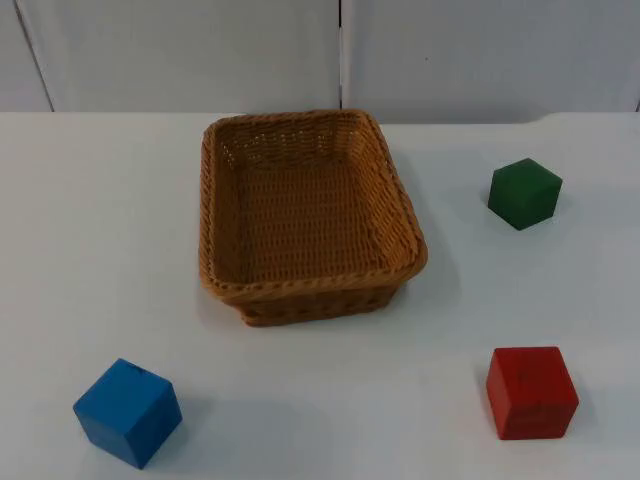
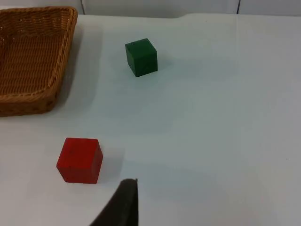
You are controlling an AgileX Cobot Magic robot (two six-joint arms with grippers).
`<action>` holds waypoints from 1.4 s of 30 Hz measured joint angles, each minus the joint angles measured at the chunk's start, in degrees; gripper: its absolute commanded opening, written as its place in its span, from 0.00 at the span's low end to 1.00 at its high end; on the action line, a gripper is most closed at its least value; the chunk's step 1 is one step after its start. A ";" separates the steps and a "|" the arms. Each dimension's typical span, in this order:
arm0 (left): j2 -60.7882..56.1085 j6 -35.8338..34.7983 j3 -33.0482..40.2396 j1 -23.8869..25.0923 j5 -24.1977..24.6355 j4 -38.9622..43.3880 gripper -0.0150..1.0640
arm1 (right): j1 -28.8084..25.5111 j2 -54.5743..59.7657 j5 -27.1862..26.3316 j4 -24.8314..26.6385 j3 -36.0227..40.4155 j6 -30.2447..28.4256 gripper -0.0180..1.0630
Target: Pick up one cube with each hand and place exactly two cubes into the same basket, leaving the remaining cube outside.
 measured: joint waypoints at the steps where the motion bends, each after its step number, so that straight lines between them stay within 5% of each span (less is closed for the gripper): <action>1: 0.00 0.00 0.00 0.00 0.00 -0.43 0.99 | 0.00 0.00 0.00 0.00 0.00 0.00 0.99; 28: 0.64 0.00 -2.59 0.00 -0.36 -2.70 0.99 | -0.02 8.19 -1.40 0.08 -2.33 0.00 0.99; 42: 13.18 1.73 -2.59 0.00 -7.18 -7.90 0.99 | -0.02 8.19 -5.51 0.08 -2.33 -2.19 0.99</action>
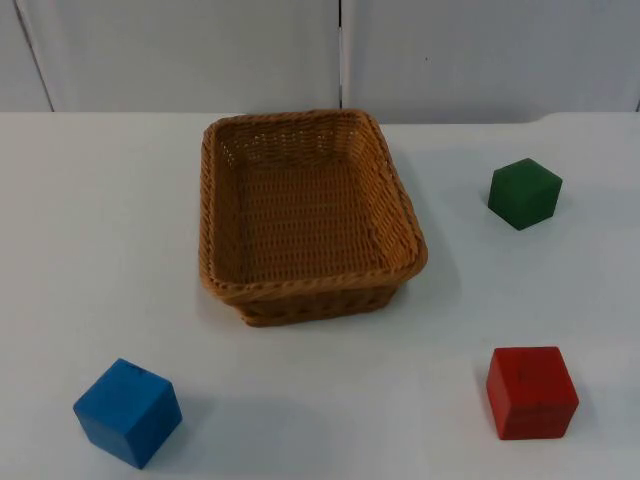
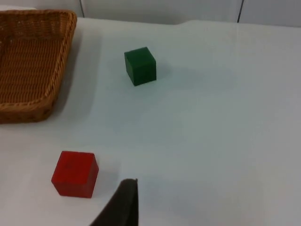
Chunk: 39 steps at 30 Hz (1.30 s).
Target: Pick up one cube with each hand and place exactly two cubes into the same basket, leaving the remaining cube outside.
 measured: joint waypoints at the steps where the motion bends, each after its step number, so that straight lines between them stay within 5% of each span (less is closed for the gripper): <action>1: 1.30 0.52 0.00 0.00 -0.45 -0.64 0.99 | 0.00 0.25 -0.60 0.00 0.00 -0.13 0.99; 16: 11.31 8.18 0.00 0.00 -4.60 -7.15 0.99 | 0.00 15.77 -2.47 0.30 -3.16 -0.37 0.99; 39: 22.56 16.64 0.00 0.00 -6.91 -10.17 0.99 | 0.00 40.17 -5.34 14.03 -11.71 -14.32 0.99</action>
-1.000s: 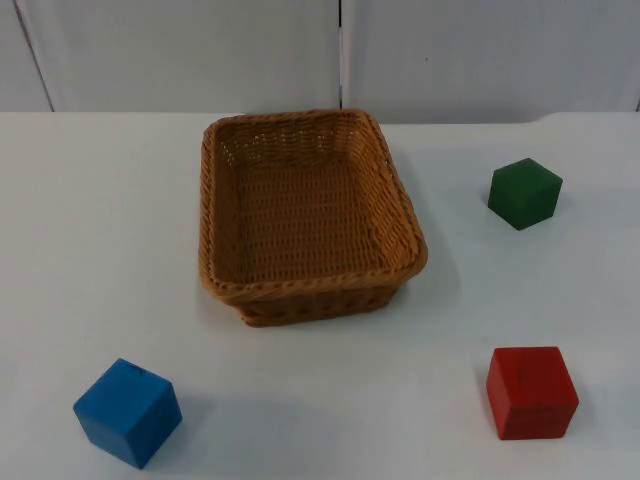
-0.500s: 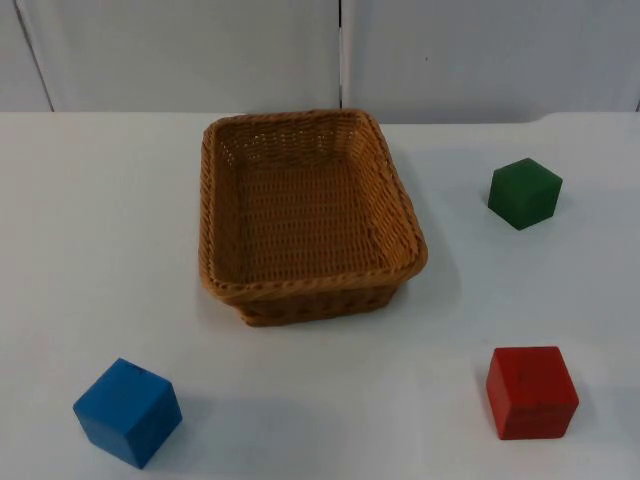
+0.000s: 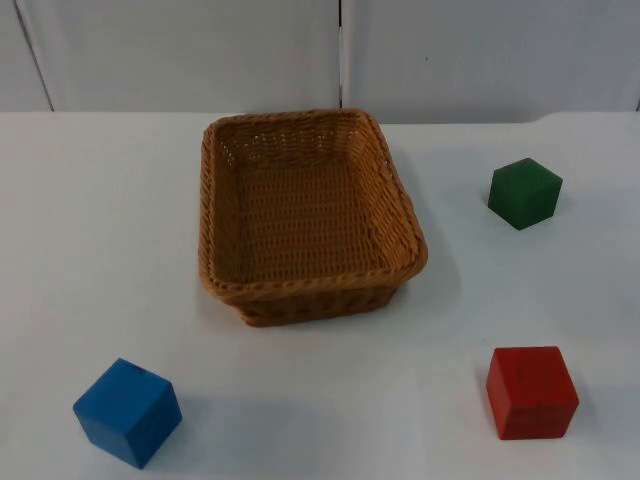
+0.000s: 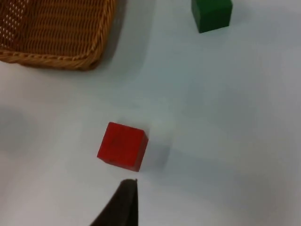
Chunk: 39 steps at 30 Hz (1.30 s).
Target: Pick up one cube with each hand and place exactly two cubes into the same basket, leaving the remaining cube outside.
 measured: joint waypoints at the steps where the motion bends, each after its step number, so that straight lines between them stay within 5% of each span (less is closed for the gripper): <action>1: 0.91 0.49 0.00 0.00 -0.15 -0.48 0.99 | 0.00 1.40 -0.01 0.52 -0.47 -0.78 0.99; 25: 20.70 9.72 -5.19 0.00 -1.49 -5.86 0.99 | 1.34 20.80 -1.48 3.23 -13.53 -8.94 0.99; 35: 26.20 12.13 -7.71 -0.48 -1.49 -6.50 0.99 | 13.40 28.64 -3.39 0.71 -17.02 -12.68 0.99; 39: 28.54 14.87 -7.74 -4.98 -2.08 -6.50 0.99 | 18.54 33.33 -3.63 -1.87 -17.02 -12.93 0.99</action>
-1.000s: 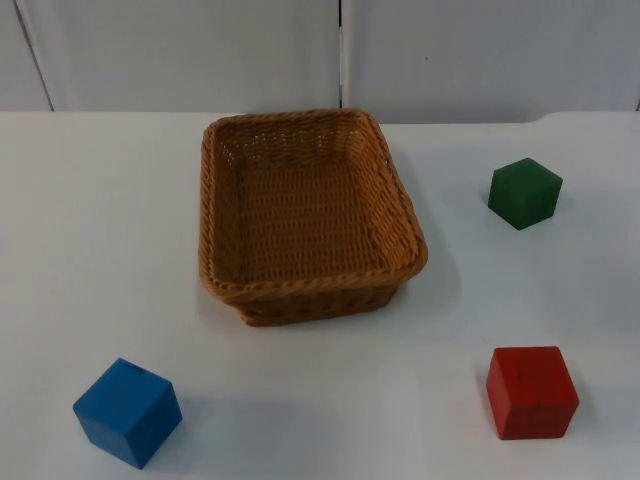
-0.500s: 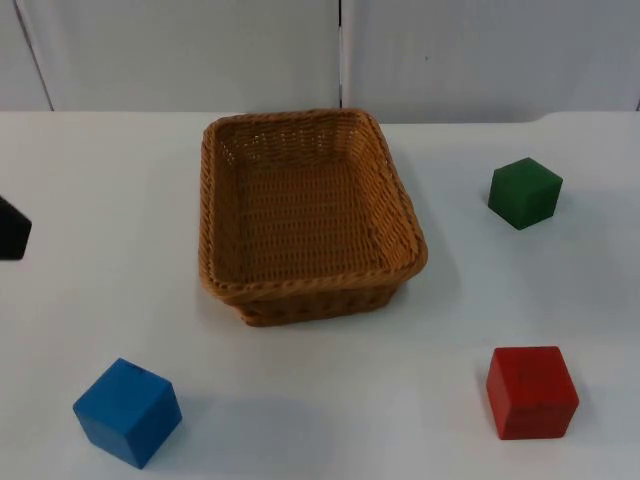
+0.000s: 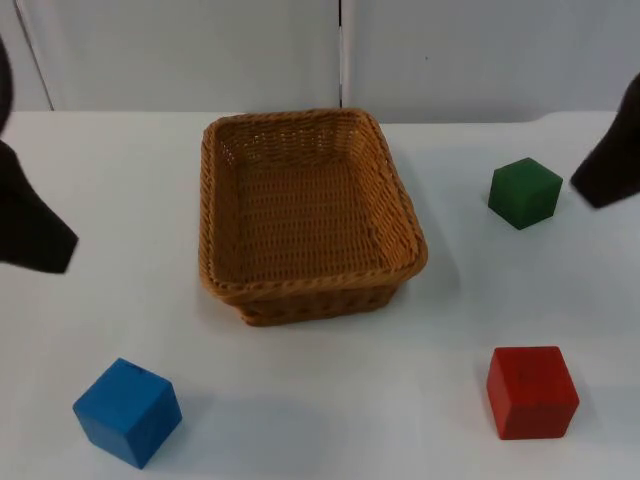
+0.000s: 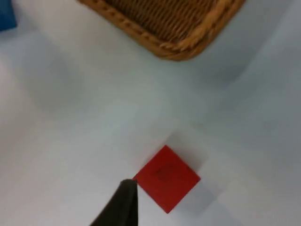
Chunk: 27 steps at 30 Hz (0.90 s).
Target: Pick up one cube with each hand and place exactly two cubes into the same basket, leaving the remaining cube outside.
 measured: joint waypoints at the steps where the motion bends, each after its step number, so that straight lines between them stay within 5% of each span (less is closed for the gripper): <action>1: 0.41 0.26 0.00 -1.00 -0.30 0.36 0.99 | 0.57 0.80 0.00 -0.16 0.00 -0.26 0.99; 11: 6.85 0.79 -0.10 -7.41 -3.00 4.48 0.99 | 5.51 4.85 -0.25 -1.12 0.00 -6.65 0.99; 27: 19.68 -0.63 -0.10 -7.90 -9.41 6.38 0.99 | 8.59 10.55 -1.25 -7.13 -0.12 -9.67 0.99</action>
